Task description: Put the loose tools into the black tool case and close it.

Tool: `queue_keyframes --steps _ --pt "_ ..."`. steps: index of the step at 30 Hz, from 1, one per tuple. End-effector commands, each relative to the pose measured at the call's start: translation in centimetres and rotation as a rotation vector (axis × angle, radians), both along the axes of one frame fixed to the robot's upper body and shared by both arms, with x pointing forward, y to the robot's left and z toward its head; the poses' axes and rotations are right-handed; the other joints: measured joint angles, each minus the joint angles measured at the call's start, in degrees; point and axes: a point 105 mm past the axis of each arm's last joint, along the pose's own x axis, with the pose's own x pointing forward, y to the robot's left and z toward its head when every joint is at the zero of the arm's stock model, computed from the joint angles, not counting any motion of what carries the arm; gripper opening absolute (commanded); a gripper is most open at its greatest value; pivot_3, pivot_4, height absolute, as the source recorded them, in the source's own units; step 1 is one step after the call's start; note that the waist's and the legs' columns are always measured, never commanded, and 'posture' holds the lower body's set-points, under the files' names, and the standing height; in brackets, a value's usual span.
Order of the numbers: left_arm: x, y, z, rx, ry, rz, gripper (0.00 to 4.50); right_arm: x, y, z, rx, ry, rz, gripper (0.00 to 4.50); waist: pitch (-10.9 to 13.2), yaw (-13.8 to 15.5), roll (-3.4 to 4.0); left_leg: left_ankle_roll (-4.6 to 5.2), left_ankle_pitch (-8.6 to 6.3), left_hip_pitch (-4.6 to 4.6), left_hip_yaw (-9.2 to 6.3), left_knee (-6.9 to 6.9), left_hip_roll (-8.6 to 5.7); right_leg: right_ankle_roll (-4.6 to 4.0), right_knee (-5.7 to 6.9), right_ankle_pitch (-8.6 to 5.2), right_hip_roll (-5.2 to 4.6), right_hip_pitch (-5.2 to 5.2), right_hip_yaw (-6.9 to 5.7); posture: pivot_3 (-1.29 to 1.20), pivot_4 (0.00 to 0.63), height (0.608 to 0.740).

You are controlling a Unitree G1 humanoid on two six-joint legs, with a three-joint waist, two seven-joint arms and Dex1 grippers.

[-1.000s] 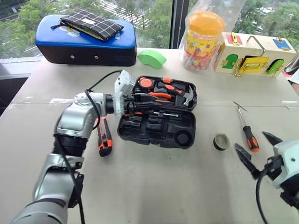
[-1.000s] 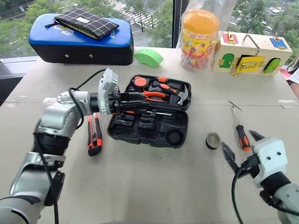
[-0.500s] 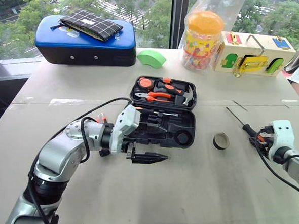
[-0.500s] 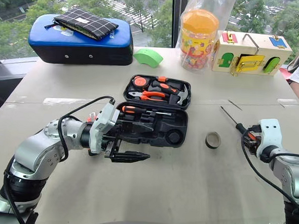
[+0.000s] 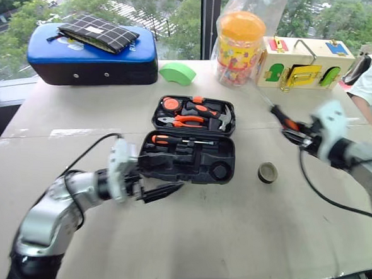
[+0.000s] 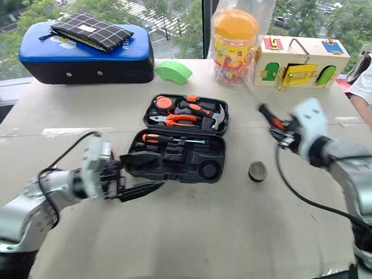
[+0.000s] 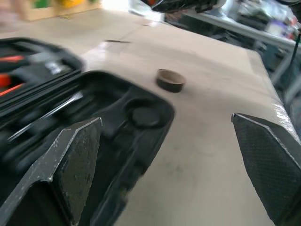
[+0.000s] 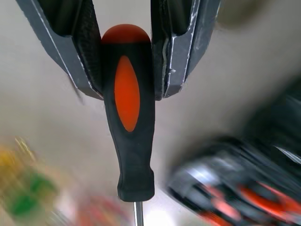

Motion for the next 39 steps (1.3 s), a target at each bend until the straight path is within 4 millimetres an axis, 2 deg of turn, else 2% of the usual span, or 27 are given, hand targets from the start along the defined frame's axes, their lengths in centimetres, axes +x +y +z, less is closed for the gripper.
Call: queue_keyframes --steps 1,3,6,14,21,22,24,26,27,28,29,31,34,37,39 --pt "-1.1 1.9 0.7 0.027 -0.042 0.031 4.5 0.1 4.2 -0.1 -0.05 0.026 0.206 0.76 0.0 0.5 -0.02 -0.01 -0.01 0.0 -0.01 -0.01 0.0 -0.01 -0.02 0.0 0.0 0.0 -0.01 0.0 0.15 0.74" --pt "-1.5 2.9 0.5 0.049 -0.037 0.054 4.5 0.4 6.1 -0.8 -0.091 0.055 0.294 0.76 0.1 1.7 0.01 -0.01 -0.01 -0.15 -0.07 -0.02 -0.08 -0.03 -0.17 0.01 -0.09 -0.03 -0.07 0.0 0.15 0.74" --pt "-2.1 3.8 0.7 0.07 -0.043 0.09 4.5 0.9 8.0 -3.5 -0.236 0.115 0.423 0.76 0.1 1.7 0.0 -0.17 -0.12 -0.21 0.02 0.01 -0.18 -0.14 -0.26 0.09 -0.14 -0.07 0.02 0.0 0.15 0.74" --pt "-3.5 4.2 0.7 0.082 -0.045 0.146 4.5 1.9 7.9 -6.7 -0.363 0.205 0.506 0.76 0.2 1.4 0.03 -0.27 -0.14 -0.17 0.06 0.01 -0.19 -0.16 -0.16 0.12 -0.12 -0.12 0.07 0.0 0.15 0.74" --pt "-4.0 4.3 0.6 0.095 -0.045 0.171 4.5 2.6 8.2 -7.7 -0.414 0.238 0.573 0.76 0.1 1.7 0.0 -0.37 -0.1 -0.04 0.06 -0.1 -0.08 -0.17 -0.07 0.11 -0.04 -0.1 0.05 0.0 0.15 0.74" --pt "-4.0 4.3 0.6 0.096 -0.045 0.173 4.5 2.6 8.3 -7.8 -0.417 0.242 0.58 1.8 0.1 1.7 -0.01 -0.37 -0.1 -0.05 0.06 -0.09 -0.09 -0.17 -0.08 0.11 -0.04 -0.1 0.05 0.0 0.15 0.74" --pt "-3.9 4.2 0.6 0.097 -0.045 0.173 4.5 2.7 8.3 -7.8 -0.436 0.24 0.596 2.44 0.1 1.6 -0.02 -0.38 -0.1 -0.04 0.07 -0.1 -0.1 -0.17 -0.08 0.12 -0.03 -0.1 0.07 0.0 0.15 0.74" --pt "-3.8 4.2 0.6 0.099 -0.045 0.174 4.5 2.8 8.2 -7.8 -0.448 0.222 0.61 3.61 0.1 1.6 -0.05 -0.39 -0.1 -0.03 0.06 -0.11 -0.1 -0.16 -0.07 0.12 -0.02 -0.1 0.06 0.0 0.15 0.74" --pt "-3.8 4.3 0.6 0.1 -0.045 0.176 4.5 2.8 8.2 -7.4 -0.433 0.204 0.612 3.78 0.1 1.5 -0.06 -0.39 -0.11 0.0 0.06 -0.14 -0.1 -0.16 -0.06 0.12 -0.02 -0.1 0.07 0.0 0.15 0.74" --pt "-3.8 4.3 0.6 0.1 -0.045 0.178 4.5 2.7 8.1 -6.9 -0.412 0.193 0.614 4.18 0.1 1.5 -0.07 -0.39 -0.11 0.01 0.06 -0.17 -0.1 -0.16 -0.06 0.12 -0.02 -0.1 0.07 0.0 0.15 0.74" --pt "-3.7 4.4 0.6 0.101 -0.045 0.181 4.5 2.5 8.1 -6.3 -0.393 0.177 0.632 4.41 0.1 1.5 -0.06 -0.4 -0.11 0.01 0.05 -0.18 -0.09 -0.16 -0.06 0.12 -0.01 -0.1 0.06 0.0 0.15 0.74" --pt "-3.7 4.4 0.6 0.101 -0.044 0.186 4.5 1.8 8.1 -4.9 -0.331 0.17 0.666 4.41 0.2 1.5 0.02 -0.41 -0.11 0.0 0.05 -0.19 -0.09 -0.16 -0.06 0.12 -0.01 -0.11 0.06 0.0 0.15 0.74" --pt "-3.4 4.5 0.4 0.088 -0.036 0.218 4.5 1.9 9.4 -2.0 -0.071 0.175 0.618 3.61 0.2 1.3 0.12 -0.41 -0.11 -0.02 0.06 -0.18 -0.08 -0.17 -0.06 0.12 -0.02 -0.11 0.1 0.0 0.15 0.74" --pt "-3.5 4.5 0.1 0.084 -0.026 0.232 4.5 2.5 10.3 -2.2 0.046 0.157 0.536 2.25 0.2 1.3 0.05 -0.43 -0.1 0.05 0.08 -0.19 -0.04 -0.2 -0.02 0.13 0.02 -0.11 0.15 0.0 0.15 0.74" --pt "-3.6 4.4 0.1 0.082 -0.021 0.24 4.5 3.3 10.7 -3.7 0.046 0.14 0.445 1.32 0.1 1.3 -0.01 -0.43 -0.11 0.07 0.08 -0.23 -0.03 -0.2 -0.01 0.13 0.02 -0.11 0.16 0.0 0.15 0.74"
